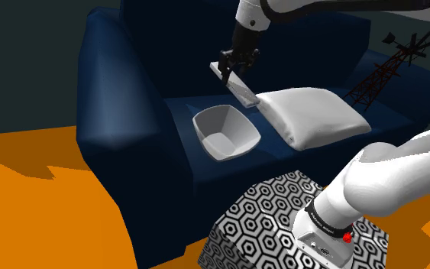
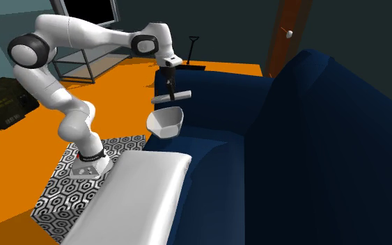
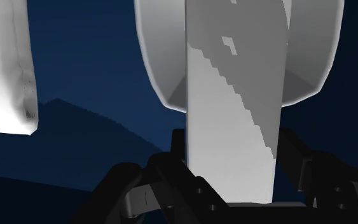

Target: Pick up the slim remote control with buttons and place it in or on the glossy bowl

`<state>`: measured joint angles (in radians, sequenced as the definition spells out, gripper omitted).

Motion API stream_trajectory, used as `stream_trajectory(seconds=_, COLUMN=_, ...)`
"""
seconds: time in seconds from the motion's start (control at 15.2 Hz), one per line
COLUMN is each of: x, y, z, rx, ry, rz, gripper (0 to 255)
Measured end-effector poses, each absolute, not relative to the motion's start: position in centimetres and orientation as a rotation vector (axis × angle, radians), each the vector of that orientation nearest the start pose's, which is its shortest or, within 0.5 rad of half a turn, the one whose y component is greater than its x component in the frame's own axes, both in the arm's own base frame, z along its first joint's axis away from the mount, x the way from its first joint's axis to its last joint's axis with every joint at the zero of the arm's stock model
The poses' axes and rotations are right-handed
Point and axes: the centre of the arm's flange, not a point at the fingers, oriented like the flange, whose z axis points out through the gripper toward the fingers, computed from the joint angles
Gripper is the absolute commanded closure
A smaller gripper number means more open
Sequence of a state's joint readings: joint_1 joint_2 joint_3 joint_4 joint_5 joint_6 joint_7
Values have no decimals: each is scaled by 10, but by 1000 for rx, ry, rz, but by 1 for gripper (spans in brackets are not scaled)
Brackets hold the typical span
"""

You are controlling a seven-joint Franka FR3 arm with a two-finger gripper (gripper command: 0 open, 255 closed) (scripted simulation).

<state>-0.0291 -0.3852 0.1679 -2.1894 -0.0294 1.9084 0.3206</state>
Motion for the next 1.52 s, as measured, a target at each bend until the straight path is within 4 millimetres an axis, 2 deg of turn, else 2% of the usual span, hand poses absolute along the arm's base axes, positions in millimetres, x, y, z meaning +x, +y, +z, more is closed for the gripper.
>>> stream_trajectory(seconds=0.13, x=427, y=86, z=550, rx=-3189, ry=292, rz=-186, gripper=255)
stream_trajectory(seconds=0.26, x=417, y=92, z=545, rx=-3190, ry=292, rz=-187, gripper=255)
stream_trajectory(seconds=1.12, x=412, y=95, z=478, rx=-3190, ry=294, rz=-186, gripper=255)
stream_trajectory(seconds=1.52, x=413, y=94, z=475, rx=-3190, ry=294, rz=-187, gripper=255)
